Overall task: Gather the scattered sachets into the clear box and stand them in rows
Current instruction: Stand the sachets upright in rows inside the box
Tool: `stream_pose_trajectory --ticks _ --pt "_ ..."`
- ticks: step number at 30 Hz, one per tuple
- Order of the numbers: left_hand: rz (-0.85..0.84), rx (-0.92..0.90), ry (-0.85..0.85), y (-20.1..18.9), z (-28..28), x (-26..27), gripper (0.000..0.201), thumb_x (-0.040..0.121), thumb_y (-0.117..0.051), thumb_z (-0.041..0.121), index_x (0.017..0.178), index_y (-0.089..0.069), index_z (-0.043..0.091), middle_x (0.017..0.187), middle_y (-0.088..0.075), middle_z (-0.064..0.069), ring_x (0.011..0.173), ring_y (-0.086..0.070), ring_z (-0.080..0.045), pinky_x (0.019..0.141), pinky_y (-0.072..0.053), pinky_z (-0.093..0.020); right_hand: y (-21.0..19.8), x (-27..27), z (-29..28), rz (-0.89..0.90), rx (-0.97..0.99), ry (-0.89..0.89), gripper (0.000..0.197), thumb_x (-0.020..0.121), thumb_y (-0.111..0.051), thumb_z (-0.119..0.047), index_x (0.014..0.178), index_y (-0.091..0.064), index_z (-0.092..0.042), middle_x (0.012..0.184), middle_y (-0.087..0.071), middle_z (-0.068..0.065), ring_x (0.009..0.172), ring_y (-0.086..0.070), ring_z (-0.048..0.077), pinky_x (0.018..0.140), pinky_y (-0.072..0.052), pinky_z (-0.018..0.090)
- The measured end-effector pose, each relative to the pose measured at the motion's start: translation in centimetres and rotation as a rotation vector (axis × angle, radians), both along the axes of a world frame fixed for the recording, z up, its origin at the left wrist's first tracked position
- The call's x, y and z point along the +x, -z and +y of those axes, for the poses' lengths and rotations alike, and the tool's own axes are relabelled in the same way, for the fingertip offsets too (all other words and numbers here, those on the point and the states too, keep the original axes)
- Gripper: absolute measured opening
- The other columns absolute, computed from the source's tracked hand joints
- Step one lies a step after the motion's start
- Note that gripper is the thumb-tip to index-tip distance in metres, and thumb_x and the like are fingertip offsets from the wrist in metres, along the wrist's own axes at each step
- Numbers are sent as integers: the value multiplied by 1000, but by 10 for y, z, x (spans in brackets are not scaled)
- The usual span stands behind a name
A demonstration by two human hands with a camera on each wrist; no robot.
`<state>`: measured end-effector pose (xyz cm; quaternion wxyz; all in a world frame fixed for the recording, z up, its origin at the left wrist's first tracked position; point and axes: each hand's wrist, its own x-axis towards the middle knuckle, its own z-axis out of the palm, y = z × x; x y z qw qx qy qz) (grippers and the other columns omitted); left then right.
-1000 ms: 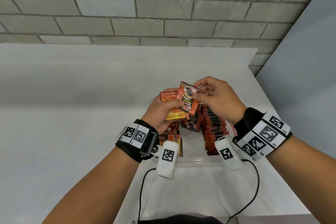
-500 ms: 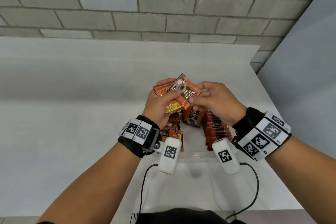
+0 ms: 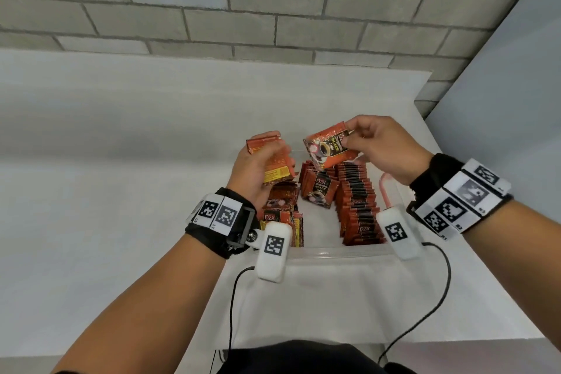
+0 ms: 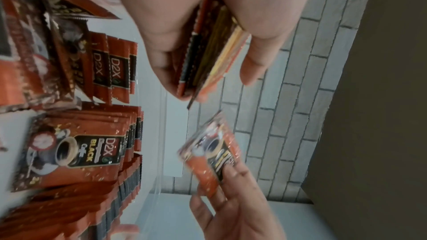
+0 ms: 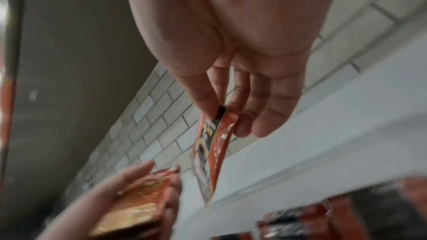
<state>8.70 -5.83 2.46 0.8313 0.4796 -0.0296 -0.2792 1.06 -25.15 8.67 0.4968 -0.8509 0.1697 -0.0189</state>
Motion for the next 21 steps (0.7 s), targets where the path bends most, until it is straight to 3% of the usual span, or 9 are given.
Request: stream_pose_trajectory --ticks 4,7,9,13,18,21 --pt "55 49 -57 2 7 8 9 91 -59 11 100 -60 11 84 -69 -9 68 -68 -21 67 -55 -33 6 9 -3 213 -409 -227 15 91 -62 -18 105 -67 -19 92 -68 -3 77 -60 9 67 -42 20" --pt "59 49 -55 2 11 10 10 92 -58 11 102 -59 11 84 -70 -9 67 -68 -21 67 -55 -33 18 16 10 351 -560 -375 24 91 -63 -20 114 -67 -16 105 -64 -1 90 -57 12 79 -41 22" --pt "61 43 -50 1 12 11 10 92 -58 11 102 -59 11 83 -70 -9 67 -68 -20 67 -55 -33 25 22 16 385 -612 -404 27 90 -64 -18 116 -67 -15 108 -66 1 90 -59 13 81 -44 23" --pt "74 55 -46 2 15 11 9 92 -58 12 101 -60 12 81 -70 -7 66 -69 -20 62 -57 -29 31 33 23 435 -728 -461 25 90 -62 -14 114 -68 -13 105 -70 3 87 -64 16 74 -47 23" --pt "73 53 -36 1 18 11 7 92 -58 11 99 -61 12 81 -71 -7 67 -69 -20 60 -57 -28 42 38 29 486 -856 -522 23 90 -59 -10 109 -71 -14 101 -71 5 87 -66 22 75 -53 30" --pt "75 40 -26 -1 19 12 8 92 -57 11 99 -60 11 80 -70 -8 67 -68 -21 61 -57 -29 47 39 29 514 -889 -526 16 88 -57 -6 95 -71 -9 86 -69 4 81 -68 25 64 -52 28"
